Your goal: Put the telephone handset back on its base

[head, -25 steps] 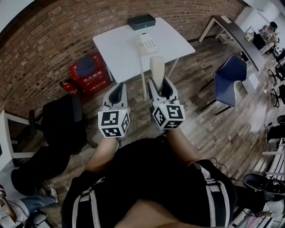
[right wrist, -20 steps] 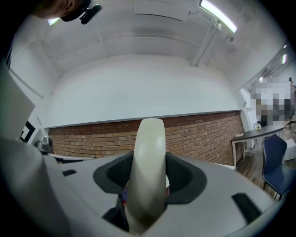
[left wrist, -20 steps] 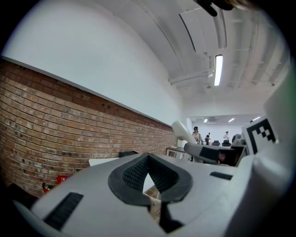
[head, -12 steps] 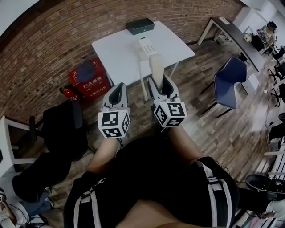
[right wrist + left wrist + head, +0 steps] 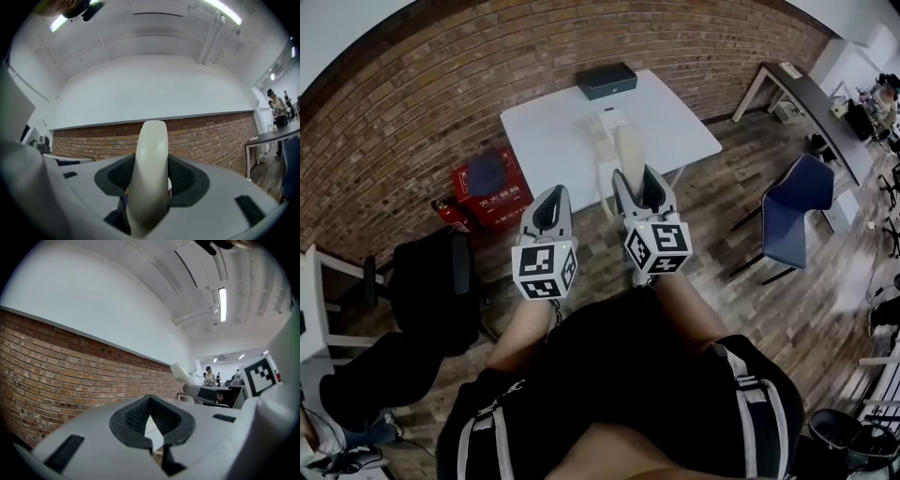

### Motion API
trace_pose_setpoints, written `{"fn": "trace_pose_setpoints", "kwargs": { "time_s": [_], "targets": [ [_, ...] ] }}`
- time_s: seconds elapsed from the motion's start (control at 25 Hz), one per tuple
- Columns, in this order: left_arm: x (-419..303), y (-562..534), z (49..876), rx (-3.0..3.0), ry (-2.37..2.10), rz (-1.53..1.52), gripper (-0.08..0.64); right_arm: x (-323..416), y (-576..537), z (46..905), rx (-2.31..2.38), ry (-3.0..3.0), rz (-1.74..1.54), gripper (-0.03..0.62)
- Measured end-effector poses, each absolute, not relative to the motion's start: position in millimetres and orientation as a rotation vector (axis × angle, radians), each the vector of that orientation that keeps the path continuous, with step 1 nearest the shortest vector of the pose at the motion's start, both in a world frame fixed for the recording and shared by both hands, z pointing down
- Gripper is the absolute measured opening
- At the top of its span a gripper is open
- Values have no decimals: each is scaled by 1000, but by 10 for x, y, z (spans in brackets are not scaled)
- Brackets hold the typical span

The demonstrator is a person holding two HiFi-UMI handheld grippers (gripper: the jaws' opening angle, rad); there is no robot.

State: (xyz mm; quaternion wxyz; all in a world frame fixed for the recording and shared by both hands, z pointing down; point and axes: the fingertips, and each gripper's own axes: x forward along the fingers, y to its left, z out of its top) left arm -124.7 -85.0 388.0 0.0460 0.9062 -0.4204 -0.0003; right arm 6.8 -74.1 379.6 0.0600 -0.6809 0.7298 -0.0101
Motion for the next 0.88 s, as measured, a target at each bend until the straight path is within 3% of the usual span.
{"fn": "trace_pose_setpoints", "kwargs": {
  "time_s": [0.88],
  "targets": [
    [355, -2209, 3990, 2564, -1512, 148, -3, 1446, -2277, 3849, -1846, 2514, -88, 204]
  ]
}}
